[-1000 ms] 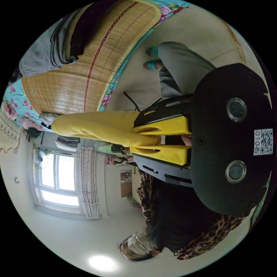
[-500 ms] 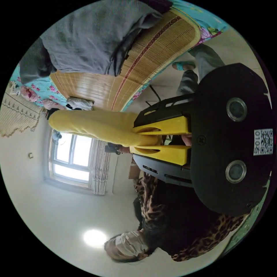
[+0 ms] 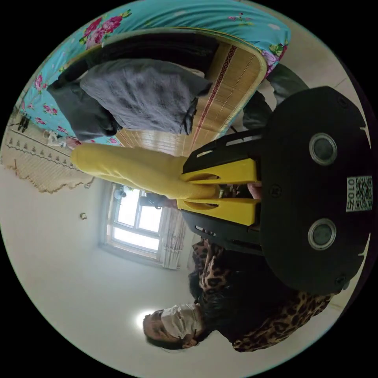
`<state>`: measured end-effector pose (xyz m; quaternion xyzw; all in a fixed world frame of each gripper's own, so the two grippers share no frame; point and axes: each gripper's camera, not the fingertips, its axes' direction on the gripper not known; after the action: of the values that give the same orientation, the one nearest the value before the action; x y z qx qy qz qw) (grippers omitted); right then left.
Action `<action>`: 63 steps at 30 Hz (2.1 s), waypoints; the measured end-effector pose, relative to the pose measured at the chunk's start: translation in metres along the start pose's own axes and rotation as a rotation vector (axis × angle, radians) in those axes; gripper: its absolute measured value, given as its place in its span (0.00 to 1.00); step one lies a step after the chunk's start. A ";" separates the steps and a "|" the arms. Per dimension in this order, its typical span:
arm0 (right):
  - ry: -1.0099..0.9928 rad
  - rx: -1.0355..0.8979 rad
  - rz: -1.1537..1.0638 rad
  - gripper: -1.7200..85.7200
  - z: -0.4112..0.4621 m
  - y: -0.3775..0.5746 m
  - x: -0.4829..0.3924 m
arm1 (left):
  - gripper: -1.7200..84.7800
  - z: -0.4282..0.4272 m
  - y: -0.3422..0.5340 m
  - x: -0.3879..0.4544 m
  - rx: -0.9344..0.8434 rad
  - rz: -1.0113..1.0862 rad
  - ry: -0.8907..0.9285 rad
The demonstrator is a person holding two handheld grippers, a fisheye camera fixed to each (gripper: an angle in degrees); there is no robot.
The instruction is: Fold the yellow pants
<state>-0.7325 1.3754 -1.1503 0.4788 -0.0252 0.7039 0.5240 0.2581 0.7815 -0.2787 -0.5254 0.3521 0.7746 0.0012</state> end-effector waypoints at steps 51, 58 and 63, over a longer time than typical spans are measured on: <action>-0.192 0.306 0.089 0.04 -0.069 -0.123 0.124 | 0.02 0.204 -0.056 -0.170 0.539 -0.286 0.409; -0.201 0.280 0.099 0.04 -0.034 -0.107 0.088 | 0.02 0.230 -0.049 -0.154 0.497 -0.309 0.364; -0.311 0.251 0.027 0.04 -0.008 -0.081 0.046 | 0.02 0.217 0.000 -0.074 0.541 -0.132 0.442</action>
<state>-0.6756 1.4487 -1.1602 0.6431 -0.0240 0.6260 0.4405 0.1154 0.9276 -0.1749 -0.6826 0.5015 0.5192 0.1140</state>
